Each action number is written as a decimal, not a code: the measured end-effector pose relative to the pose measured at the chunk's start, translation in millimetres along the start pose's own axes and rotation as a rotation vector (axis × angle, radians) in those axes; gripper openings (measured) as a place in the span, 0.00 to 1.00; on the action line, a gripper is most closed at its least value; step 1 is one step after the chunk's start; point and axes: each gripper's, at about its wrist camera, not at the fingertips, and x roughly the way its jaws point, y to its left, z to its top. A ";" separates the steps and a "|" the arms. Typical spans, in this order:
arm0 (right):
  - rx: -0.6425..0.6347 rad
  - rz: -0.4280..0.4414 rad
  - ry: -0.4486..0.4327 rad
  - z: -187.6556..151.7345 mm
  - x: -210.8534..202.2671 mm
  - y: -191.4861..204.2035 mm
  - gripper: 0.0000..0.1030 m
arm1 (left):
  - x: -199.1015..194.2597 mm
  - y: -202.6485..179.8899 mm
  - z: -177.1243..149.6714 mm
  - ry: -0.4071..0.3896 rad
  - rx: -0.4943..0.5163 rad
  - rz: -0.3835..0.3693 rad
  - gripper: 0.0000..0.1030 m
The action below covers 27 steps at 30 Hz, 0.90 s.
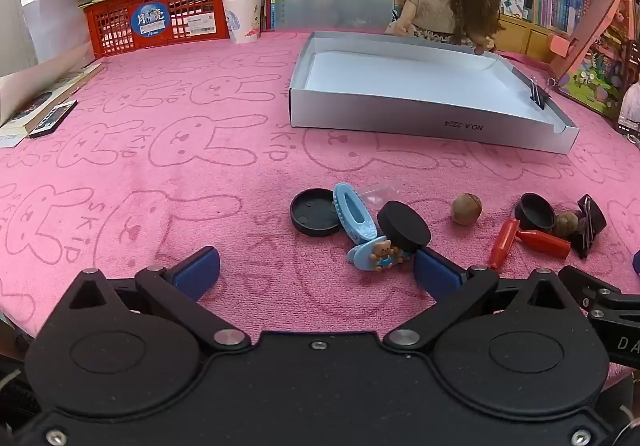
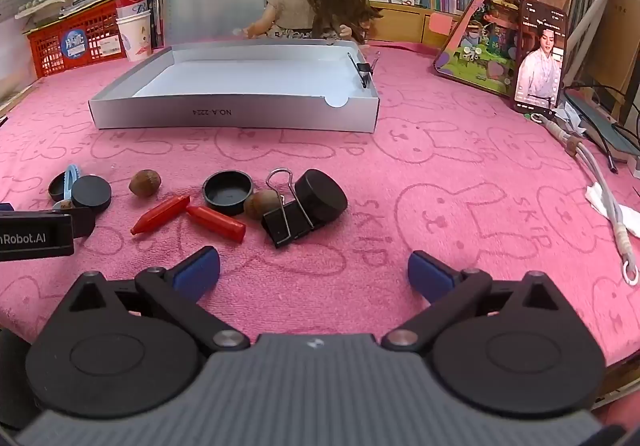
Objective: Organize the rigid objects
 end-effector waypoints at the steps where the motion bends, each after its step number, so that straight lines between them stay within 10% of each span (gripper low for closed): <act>1: -0.002 -0.001 0.001 0.1 0.0 0.2 1.00 | 0.0 0.0 0.0 0.000 0.000 0.000 1.00; 27: 0.000 -0.002 0.012 0.5 1.9 0.2 1.00 | 0.0 0.0 -0.1 0.001 0.001 0.001 1.00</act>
